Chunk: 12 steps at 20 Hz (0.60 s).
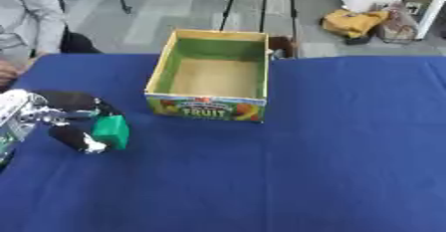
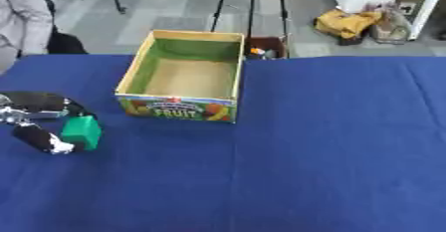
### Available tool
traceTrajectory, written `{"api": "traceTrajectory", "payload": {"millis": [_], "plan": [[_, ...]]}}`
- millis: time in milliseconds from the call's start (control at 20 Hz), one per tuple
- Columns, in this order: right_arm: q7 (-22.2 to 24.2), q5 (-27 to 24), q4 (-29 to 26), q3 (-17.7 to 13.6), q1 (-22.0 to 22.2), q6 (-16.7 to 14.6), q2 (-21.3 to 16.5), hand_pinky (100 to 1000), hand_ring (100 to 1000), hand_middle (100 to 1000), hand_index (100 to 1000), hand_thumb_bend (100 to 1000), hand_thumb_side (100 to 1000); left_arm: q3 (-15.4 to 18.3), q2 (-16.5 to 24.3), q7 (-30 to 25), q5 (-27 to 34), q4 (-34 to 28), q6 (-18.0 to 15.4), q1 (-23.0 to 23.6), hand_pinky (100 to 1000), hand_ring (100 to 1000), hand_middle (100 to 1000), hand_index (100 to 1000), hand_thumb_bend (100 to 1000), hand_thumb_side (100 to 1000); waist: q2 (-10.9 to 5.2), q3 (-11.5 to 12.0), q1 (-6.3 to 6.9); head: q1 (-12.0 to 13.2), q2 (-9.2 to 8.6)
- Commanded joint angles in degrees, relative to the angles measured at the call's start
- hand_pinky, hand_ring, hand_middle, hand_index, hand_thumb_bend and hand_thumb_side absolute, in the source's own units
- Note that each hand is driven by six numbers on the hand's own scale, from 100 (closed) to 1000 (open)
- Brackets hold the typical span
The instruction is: Pick up objects on the table and place them in the box.
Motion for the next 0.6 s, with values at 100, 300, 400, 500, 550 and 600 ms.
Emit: {"api": "traceTrajectory", "payload": {"millis": [100,300,400,500,550,600], "plan": [[-0.53,-0.16,-1.16,-0.45,-0.72,0.07,-0.43,843,888,543,827,100,1000,0.43,1.7,-9.15,-0.16,-0.68,-10.1,-0.02,783,772,687,916,245,654,-1.3,0.1,-0.09,0.12,-0.66],[-0.69,-0.15,-1.16,-0.48,-0.67,0.15,-0.42,844,889,542,827,100,1000,0.48,1.75,-7.38,-0.07,-0.87,-9.26,-0.01,747,730,639,854,203,588,-1.29,0.17,-0.15,0.12,-0.66],[-0.75,-0.12,-1.16,-0.49,-0.67,0.19,-0.42,844,889,542,827,100,1000,0.5,1.76,-6.48,-0.09,-0.91,-8.73,0.02,741,713,617,824,201,601,-1.29,0.17,-0.19,0.13,-0.69],[-0.78,-0.09,-1.16,-0.5,-0.67,0.23,-0.41,844,889,542,827,100,1000,0.47,1.77,-5.73,-0.24,-0.92,-8.26,0.06,733,703,604,800,204,619,-1.27,0.16,-0.22,0.16,-0.77],[-0.8,-0.07,-1.16,-0.51,-0.66,0.25,-0.41,844,889,541,827,100,1000,0.43,1.76,-5.42,-0.35,-0.91,-8.07,0.06,729,693,593,784,201,625,-1.26,0.16,-0.24,0.18,-0.79],[-0.82,-0.05,-1.16,-0.53,-0.65,0.27,-0.4,844,889,541,827,100,1000,0.41,1.73,-5.15,-0.44,-0.9,-7.91,0.03,727,687,588,777,203,627,-1.24,0.15,-0.26,0.22,-0.8]]}}
